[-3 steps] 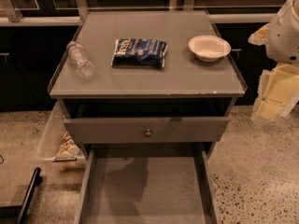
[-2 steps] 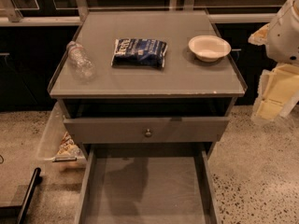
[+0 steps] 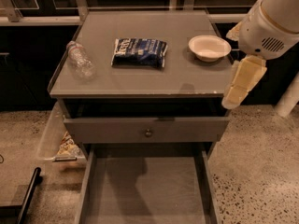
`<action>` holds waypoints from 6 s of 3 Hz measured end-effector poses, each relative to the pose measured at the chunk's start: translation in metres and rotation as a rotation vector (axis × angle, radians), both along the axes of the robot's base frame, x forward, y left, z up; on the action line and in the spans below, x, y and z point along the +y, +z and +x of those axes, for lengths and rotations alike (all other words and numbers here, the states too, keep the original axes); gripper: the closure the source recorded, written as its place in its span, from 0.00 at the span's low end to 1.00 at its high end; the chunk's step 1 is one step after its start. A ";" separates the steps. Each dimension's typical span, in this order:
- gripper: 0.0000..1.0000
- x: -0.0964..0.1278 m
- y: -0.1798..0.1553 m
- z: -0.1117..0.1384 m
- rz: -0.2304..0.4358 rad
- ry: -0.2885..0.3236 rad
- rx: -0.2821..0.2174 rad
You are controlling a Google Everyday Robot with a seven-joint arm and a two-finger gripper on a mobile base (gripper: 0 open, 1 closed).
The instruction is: Place blue chip bag into middle drawer
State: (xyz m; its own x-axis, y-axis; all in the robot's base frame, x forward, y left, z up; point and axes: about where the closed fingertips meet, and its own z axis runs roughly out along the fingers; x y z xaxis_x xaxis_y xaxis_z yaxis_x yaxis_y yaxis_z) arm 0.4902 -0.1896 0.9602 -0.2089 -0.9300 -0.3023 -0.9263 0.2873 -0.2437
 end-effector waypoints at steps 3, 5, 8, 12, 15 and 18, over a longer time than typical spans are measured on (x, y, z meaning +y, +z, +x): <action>0.00 0.028 -0.016 0.079 0.147 0.104 -0.098; 0.00 0.057 -0.029 0.123 0.306 0.123 -0.142; 0.00 0.082 -0.038 0.166 0.414 0.162 -0.172; 0.00 0.090 -0.069 0.195 0.503 0.158 -0.105; 0.00 0.105 -0.082 0.213 0.542 0.146 -0.073; 0.00 0.176 -0.077 0.252 0.699 0.211 -0.133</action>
Offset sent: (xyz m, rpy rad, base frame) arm 0.1047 0.0326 -0.0125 0.2413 -0.1400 0.1258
